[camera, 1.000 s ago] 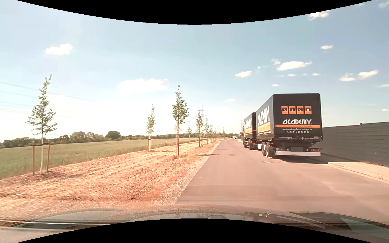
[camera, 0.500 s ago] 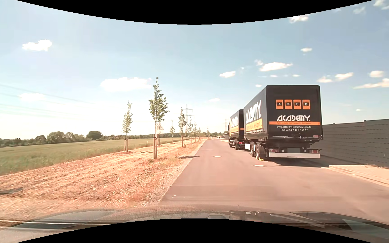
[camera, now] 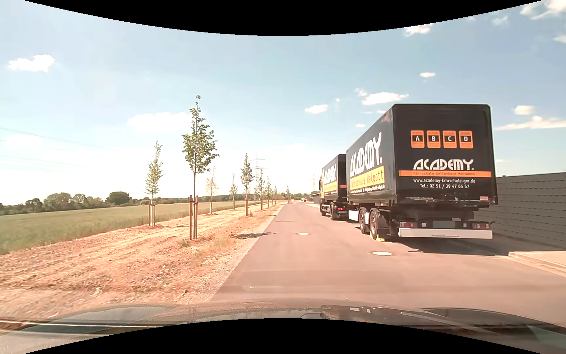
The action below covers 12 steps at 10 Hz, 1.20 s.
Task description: Follow the waypoints while adhering to traffic rules and regulations
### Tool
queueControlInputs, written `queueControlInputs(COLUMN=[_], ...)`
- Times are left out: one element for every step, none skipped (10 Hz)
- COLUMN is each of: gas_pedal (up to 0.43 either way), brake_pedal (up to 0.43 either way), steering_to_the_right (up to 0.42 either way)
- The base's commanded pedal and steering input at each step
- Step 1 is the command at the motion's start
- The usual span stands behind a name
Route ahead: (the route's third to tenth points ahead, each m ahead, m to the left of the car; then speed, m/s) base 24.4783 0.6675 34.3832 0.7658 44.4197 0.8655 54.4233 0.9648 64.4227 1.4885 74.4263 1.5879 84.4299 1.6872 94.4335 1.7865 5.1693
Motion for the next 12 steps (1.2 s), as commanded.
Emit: queueControlInputs(gas_pedal=[0.228,0.228,0.228,0.228,0.228,0.228,0.228,0.228,0.228,0.22,0.22,0.22], brake_pedal=[0.0,0.0,0.0,0.0,0.0,0.0,0.0,0.0,0.0,0.0,0.0,0.0], steering_to_the_right=[0.05,0.048,0.043,0.032,0.024,0.021,0.019,0.016,0.01,0.009,0.01,0.011])
